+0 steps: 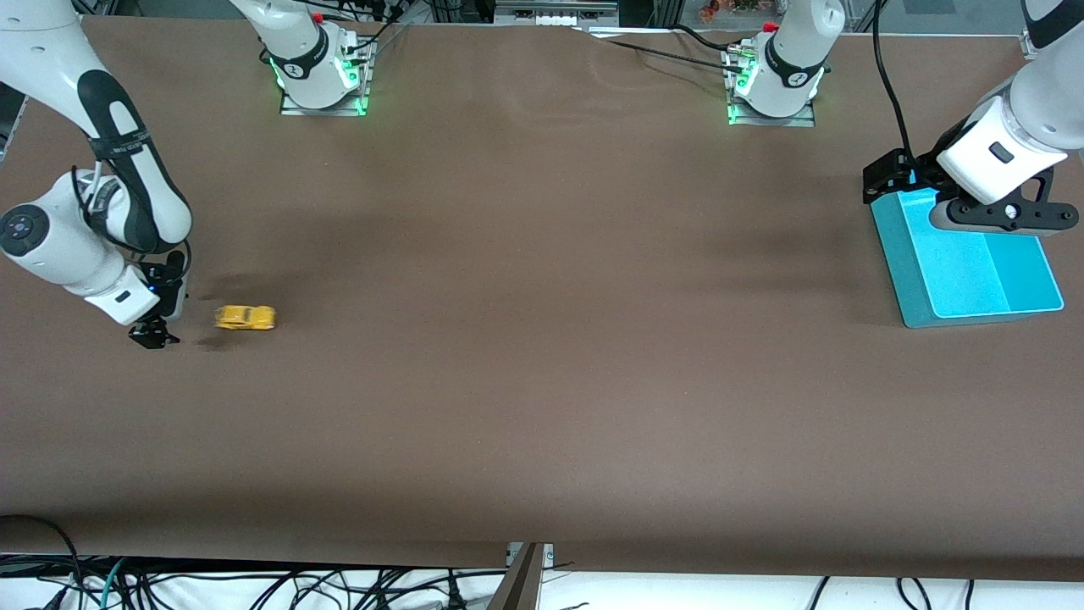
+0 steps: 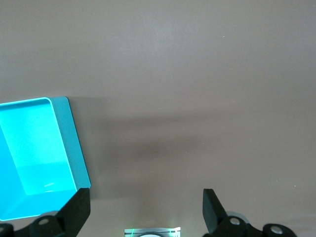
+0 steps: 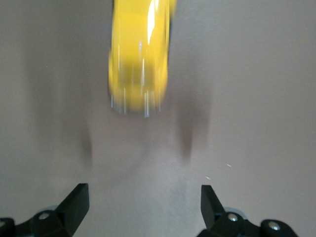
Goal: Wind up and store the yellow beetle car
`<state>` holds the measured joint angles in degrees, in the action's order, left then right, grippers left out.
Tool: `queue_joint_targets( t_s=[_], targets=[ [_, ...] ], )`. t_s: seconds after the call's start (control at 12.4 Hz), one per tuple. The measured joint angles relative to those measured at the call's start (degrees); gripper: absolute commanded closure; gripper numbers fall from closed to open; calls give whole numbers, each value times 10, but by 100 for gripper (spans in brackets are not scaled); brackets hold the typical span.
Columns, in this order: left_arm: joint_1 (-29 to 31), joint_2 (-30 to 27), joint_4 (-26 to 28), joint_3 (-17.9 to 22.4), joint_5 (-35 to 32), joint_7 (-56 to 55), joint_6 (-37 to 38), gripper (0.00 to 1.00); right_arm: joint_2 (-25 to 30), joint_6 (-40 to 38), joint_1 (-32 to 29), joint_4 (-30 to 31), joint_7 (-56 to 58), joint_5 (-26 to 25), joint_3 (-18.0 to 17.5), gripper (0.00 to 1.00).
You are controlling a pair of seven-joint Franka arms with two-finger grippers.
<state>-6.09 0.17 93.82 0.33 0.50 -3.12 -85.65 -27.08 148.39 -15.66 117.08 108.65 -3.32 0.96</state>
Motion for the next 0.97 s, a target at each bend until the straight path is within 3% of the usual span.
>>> queue_joint_targets(
  t_s=[0.4, 0.97],
  targets=[
    [0, 0, 0, 0, 0, 0, 1, 0, 1, -44, 0, -36, 0, 1, -4, 0],
    [1, 2, 1, 2, 0, 0, 2, 0, 25, -115, 0, -81, -46, 59, -16, 0]
  ],
)
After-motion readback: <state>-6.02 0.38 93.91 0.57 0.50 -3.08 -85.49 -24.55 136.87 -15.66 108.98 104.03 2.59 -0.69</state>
